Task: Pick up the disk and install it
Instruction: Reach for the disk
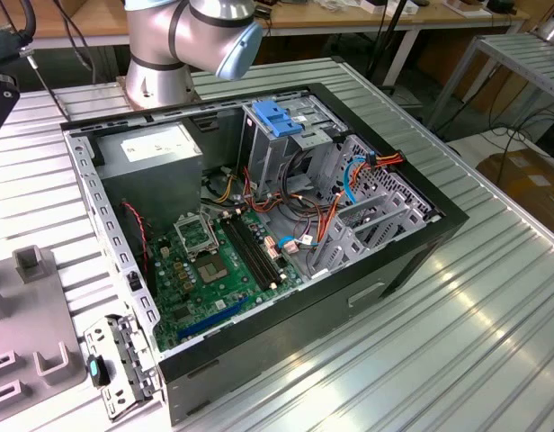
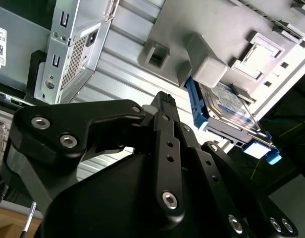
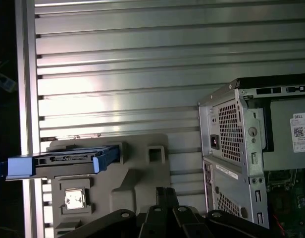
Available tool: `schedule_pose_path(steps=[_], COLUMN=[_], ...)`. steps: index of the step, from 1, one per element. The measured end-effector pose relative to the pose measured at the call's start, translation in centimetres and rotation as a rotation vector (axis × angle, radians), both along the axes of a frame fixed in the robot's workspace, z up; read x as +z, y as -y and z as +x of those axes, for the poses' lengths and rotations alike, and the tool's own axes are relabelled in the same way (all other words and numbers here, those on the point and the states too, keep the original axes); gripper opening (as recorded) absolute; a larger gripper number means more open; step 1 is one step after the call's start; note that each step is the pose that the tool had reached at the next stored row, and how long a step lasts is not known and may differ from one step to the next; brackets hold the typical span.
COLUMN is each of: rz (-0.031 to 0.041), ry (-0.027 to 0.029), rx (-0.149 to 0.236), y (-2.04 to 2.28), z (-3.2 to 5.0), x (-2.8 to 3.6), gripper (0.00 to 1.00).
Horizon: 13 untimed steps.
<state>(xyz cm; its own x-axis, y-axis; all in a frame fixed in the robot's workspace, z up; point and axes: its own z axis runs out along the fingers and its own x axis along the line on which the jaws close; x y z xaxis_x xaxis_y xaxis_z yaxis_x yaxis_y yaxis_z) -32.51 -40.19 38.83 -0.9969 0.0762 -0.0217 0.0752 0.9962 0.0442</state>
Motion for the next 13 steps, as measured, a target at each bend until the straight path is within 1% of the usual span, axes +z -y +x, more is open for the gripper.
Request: schedule_pose_path(steps=[5, 13], rz=[0.0, 0.0], ry=[-0.0001, -0.0001], rx=[0.0, 0.0], y=[0.01, 0.02], z=[-0.51, -1.04], x=[0.0, 0.0], gripper=[0.11, 0.11])
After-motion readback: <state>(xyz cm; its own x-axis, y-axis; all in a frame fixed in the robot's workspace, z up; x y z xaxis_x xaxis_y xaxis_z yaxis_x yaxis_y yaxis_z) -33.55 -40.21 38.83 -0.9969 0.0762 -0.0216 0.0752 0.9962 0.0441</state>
